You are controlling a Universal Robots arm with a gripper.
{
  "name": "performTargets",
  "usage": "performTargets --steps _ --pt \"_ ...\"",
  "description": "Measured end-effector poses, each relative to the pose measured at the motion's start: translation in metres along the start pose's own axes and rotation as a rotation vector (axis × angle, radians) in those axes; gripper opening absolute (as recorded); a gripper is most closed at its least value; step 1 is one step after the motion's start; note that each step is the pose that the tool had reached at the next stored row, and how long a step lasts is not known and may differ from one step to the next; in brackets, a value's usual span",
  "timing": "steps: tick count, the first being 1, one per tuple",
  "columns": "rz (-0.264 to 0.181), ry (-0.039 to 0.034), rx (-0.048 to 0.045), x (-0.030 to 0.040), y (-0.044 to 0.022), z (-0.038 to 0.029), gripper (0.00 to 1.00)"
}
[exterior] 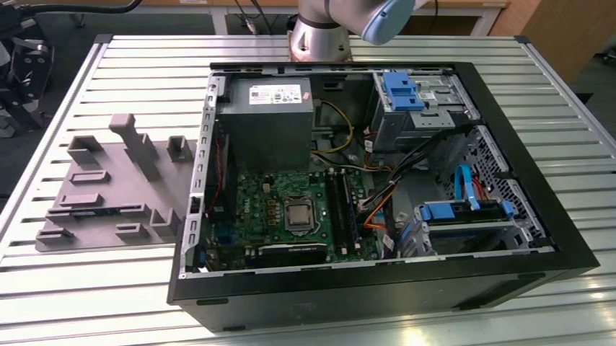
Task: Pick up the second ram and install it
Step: 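Pick up the second ram and move it above second insertion slot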
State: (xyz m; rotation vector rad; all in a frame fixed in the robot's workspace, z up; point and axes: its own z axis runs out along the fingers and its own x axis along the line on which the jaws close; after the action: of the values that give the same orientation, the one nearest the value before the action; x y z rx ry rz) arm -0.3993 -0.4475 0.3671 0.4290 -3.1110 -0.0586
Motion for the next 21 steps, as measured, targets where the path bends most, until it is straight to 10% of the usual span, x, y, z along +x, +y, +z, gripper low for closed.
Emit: performTargets --steps 11,21 --pt "-0.135 0.0049 -0.0006 0.0006 0.0001 0.0004 0.11" --pt "-0.144 0.0053 -0.0007 0.0005 0.0001 0.0004 0.11"
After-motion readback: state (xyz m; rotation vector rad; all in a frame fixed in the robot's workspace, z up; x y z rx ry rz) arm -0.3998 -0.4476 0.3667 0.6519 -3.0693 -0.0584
